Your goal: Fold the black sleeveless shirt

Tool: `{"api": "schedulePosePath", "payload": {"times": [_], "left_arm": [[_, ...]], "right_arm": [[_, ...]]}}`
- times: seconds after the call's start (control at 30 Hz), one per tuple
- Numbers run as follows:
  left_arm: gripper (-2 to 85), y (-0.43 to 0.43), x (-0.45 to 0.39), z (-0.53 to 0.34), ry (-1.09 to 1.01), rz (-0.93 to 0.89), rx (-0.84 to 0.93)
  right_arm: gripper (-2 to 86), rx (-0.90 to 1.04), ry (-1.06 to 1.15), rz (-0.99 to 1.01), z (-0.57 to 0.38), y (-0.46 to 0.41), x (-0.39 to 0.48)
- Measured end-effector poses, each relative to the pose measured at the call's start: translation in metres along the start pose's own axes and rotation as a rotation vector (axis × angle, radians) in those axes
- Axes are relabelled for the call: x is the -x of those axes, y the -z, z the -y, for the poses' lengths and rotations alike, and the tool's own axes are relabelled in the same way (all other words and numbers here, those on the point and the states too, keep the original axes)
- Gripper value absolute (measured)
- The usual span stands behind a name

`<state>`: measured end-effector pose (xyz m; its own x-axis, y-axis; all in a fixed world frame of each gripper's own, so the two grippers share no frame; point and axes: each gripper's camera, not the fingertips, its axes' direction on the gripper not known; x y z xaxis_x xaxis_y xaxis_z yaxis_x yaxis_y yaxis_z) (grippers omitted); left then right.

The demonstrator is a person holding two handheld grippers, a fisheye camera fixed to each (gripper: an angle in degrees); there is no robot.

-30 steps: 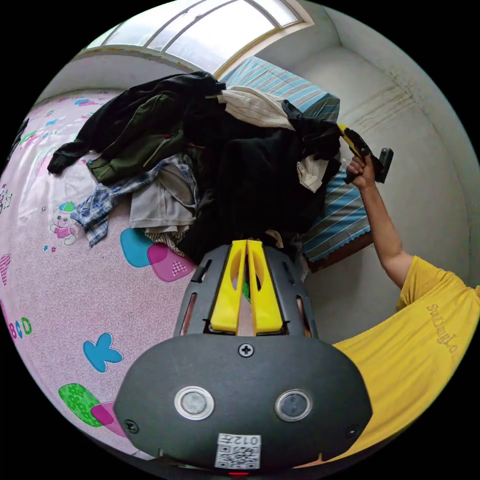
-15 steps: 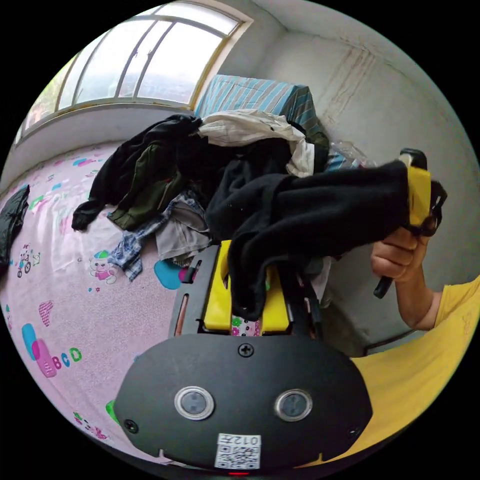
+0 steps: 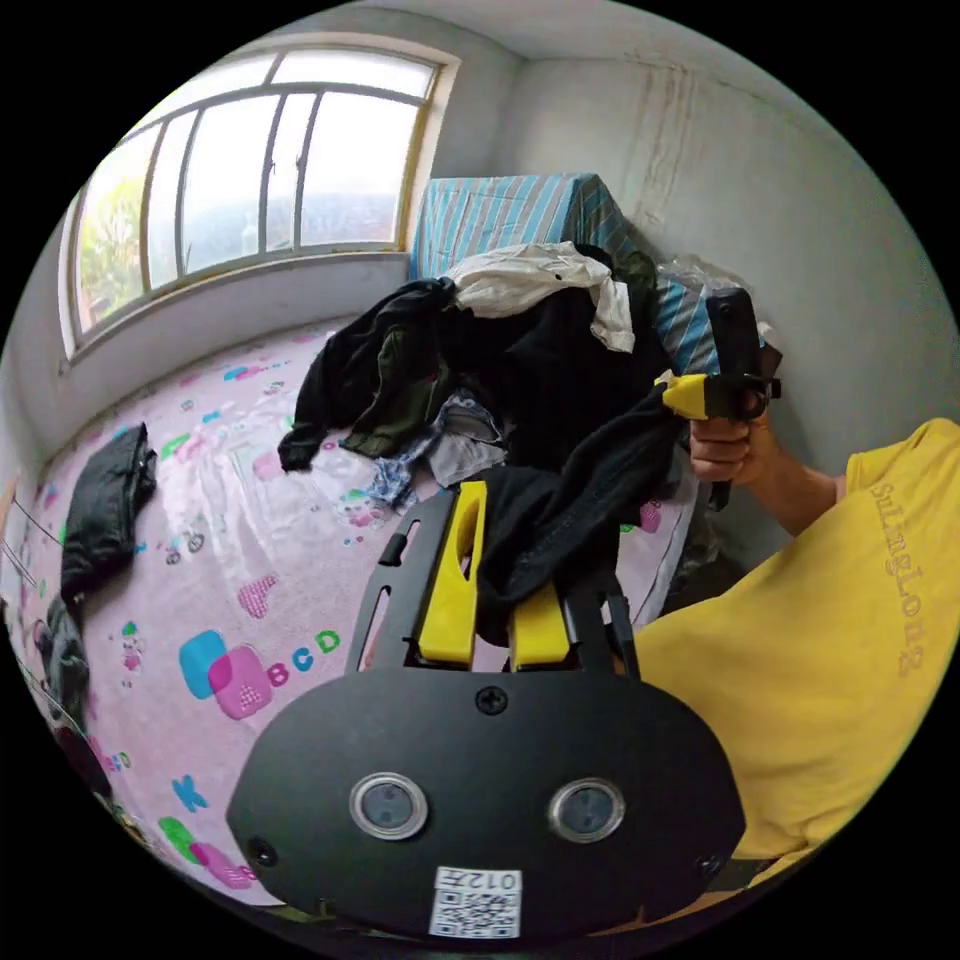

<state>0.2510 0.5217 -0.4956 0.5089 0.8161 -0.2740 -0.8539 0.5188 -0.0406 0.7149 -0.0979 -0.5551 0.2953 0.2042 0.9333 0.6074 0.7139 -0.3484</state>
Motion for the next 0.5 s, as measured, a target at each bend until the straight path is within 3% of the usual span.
{"api": "schedulePosePath", "payload": {"times": [0.17, 0.27, 0.37, 0.5], "left_arm": [[-0.6, 0.054, -0.008, 0.079, -0.182, 0.104, 0.01], [-0.5, 0.05, -0.021, 0.119, -0.285, 0.081, 0.055], [-0.1, -0.002, -0.024, 0.142, -0.309, 0.019, 0.255], [1.3, -0.089, 0.0, 0.123, -0.209, -0.072, 0.48]], "right_arm": [[1.0, -0.097, 0.176, -0.022, 0.042, 0.006, 0.022], [0.8, -0.223, 0.205, -0.156, 0.049, 0.018, 0.031], [0.8, -0.264, 0.057, -0.356, 0.046, 0.026, 0.009], [1.1, -0.076, -0.295, -0.527, 0.003, 0.01, -0.087]]}}
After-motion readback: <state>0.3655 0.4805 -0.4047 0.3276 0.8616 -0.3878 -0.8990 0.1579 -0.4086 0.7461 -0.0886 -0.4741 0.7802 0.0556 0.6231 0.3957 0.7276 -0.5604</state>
